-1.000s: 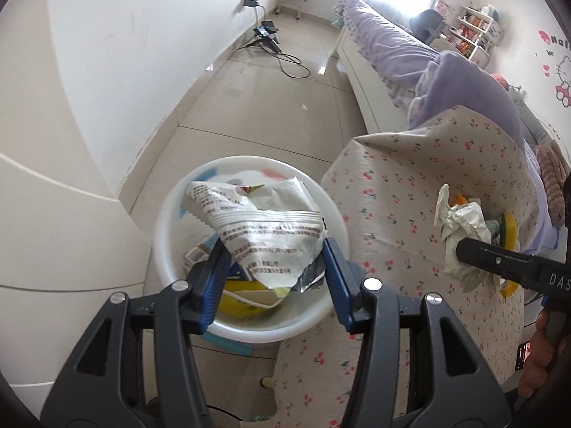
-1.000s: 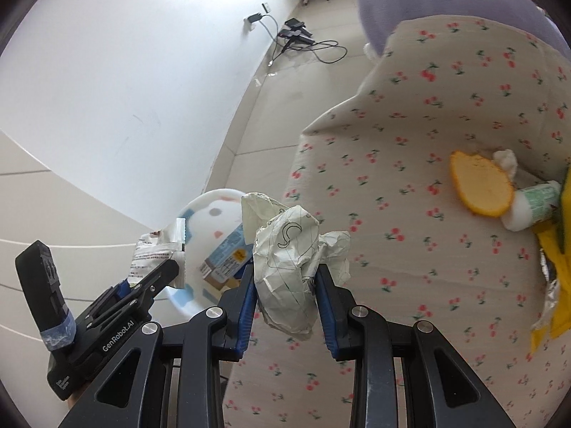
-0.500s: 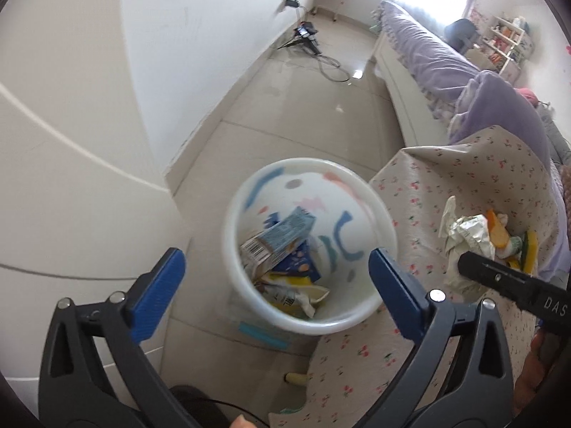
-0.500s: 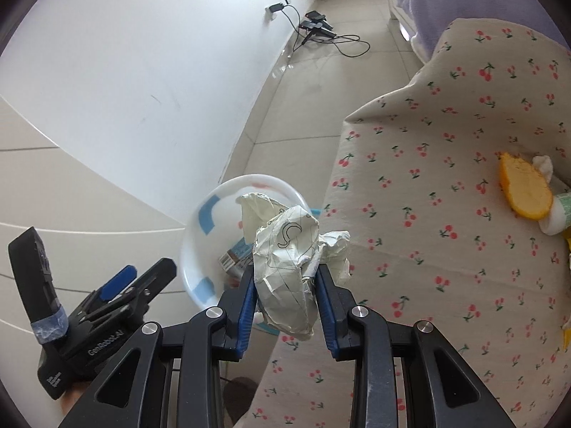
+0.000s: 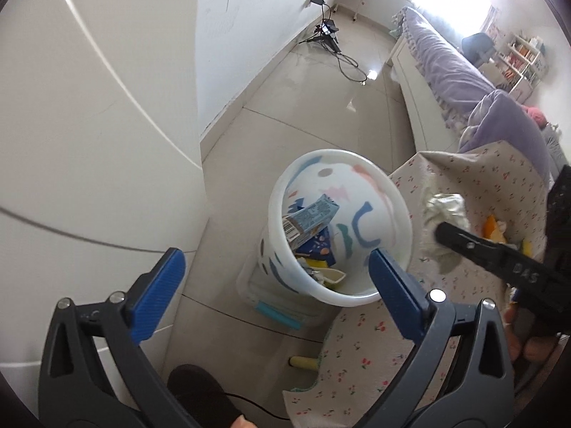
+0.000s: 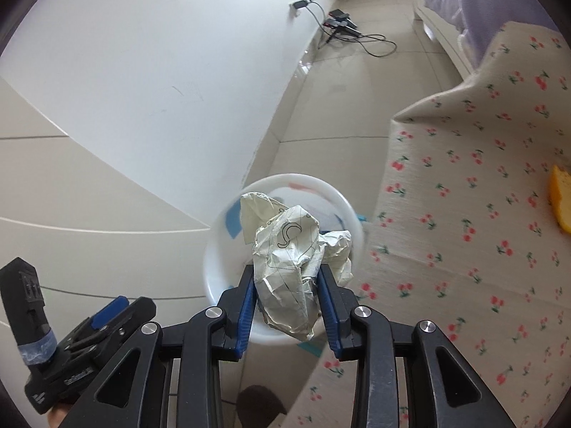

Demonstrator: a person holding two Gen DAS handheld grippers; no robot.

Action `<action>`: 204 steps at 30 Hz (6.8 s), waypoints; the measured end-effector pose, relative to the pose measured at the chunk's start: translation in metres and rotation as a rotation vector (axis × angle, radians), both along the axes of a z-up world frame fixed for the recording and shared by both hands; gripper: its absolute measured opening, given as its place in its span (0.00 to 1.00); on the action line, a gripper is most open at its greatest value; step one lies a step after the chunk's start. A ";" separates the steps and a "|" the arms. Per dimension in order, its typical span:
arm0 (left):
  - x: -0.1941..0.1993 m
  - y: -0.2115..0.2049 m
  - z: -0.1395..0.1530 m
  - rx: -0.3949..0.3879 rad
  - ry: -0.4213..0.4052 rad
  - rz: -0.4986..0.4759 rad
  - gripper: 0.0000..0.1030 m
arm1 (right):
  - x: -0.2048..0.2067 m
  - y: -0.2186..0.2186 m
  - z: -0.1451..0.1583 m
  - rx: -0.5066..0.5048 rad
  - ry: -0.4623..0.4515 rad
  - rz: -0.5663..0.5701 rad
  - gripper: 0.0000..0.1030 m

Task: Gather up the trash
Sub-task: 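Carry the crumpled paper over the wastebasket and open the right tool, then grasp the yellow sponge on the bed with the right tool, then grasp the orange peel with the left tool while the right tool holds the sponge, then carry peel and sponge over the wastebasket and open both tools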

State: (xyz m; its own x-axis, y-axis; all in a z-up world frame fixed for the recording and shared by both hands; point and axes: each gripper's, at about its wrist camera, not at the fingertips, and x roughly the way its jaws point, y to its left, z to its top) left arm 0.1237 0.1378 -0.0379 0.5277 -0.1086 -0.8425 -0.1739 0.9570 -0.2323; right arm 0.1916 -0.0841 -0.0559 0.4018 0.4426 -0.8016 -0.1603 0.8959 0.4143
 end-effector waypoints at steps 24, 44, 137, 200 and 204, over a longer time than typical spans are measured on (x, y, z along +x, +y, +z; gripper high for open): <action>-0.007 -0.013 0.004 0.005 -0.015 -0.051 0.99 | -0.030 -0.040 0.035 -0.081 -0.049 -0.044 0.77; -0.004 -0.077 0.014 0.001 -0.042 -0.162 0.99 | -0.074 -0.153 0.054 -0.175 -0.079 -0.165 0.78; 0.045 -0.263 0.006 -0.133 -0.210 -0.440 0.07 | -0.125 -0.314 0.060 -0.140 -0.079 -0.504 0.51; 0.000 -0.020 0.018 0.169 -0.144 0.017 0.97 | -0.010 -0.007 0.010 -0.089 -0.088 -0.019 0.52; -0.002 -0.020 0.020 0.172 -0.136 0.020 0.99 | -0.008 -0.002 0.009 0.000 -0.112 0.003 0.58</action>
State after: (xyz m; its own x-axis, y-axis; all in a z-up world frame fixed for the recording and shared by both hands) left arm 0.1221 0.1182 -0.0179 0.6385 0.0426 -0.7685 -0.1717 0.9812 -0.0883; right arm 0.1839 -0.0858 -0.0465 0.4873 0.4441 -0.7519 -0.2085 0.8953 0.3937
